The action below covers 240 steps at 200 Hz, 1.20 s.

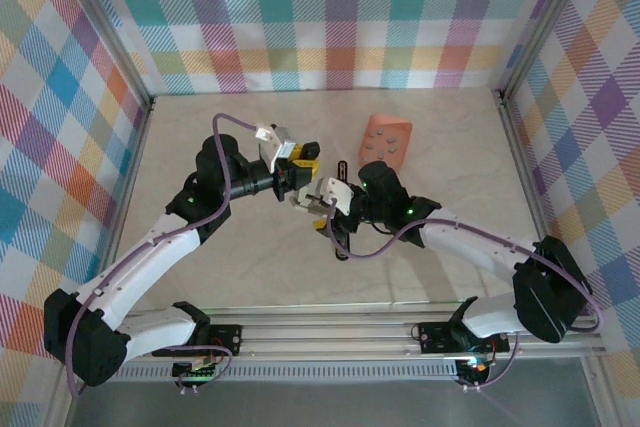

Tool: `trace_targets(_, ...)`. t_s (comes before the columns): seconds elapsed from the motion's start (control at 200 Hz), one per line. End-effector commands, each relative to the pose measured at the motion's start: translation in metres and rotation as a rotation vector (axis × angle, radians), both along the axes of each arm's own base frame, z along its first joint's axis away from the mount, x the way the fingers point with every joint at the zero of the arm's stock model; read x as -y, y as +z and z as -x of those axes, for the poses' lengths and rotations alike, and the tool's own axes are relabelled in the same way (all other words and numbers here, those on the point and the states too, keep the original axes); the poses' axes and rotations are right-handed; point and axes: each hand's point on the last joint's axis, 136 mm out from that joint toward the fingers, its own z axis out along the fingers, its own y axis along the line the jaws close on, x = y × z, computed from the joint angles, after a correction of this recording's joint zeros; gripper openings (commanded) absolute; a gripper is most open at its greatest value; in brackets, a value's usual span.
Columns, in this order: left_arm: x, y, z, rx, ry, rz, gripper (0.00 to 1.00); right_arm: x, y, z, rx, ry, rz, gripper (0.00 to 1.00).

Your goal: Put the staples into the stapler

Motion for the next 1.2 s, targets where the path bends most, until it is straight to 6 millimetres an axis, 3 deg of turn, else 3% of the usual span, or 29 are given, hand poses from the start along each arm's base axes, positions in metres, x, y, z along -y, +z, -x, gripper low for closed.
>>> trace_targets(0.0,-0.009,0.042,-0.003,0.112,0.047,0.112,0.0,-0.013,0.01,0.009,-0.007,0.045,-0.072,0.71)
trace_targets(0.345,-0.019,0.048,-0.032,0.094,0.192,0.218,0.0,-0.021,0.001,0.027,-0.124,0.038,-0.145,0.66)
trace_targets(0.765,-0.02,0.045,-0.03,0.098,0.188,0.263,0.0,-0.023,0.017,0.02,-0.106,0.01,-0.221,0.68)
trace_targets(1.195,-0.028,0.042,-0.017,0.151,0.153,0.314,0.0,0.014,0.057,0.014,-0.112,-0.01,-0.282,0.72)
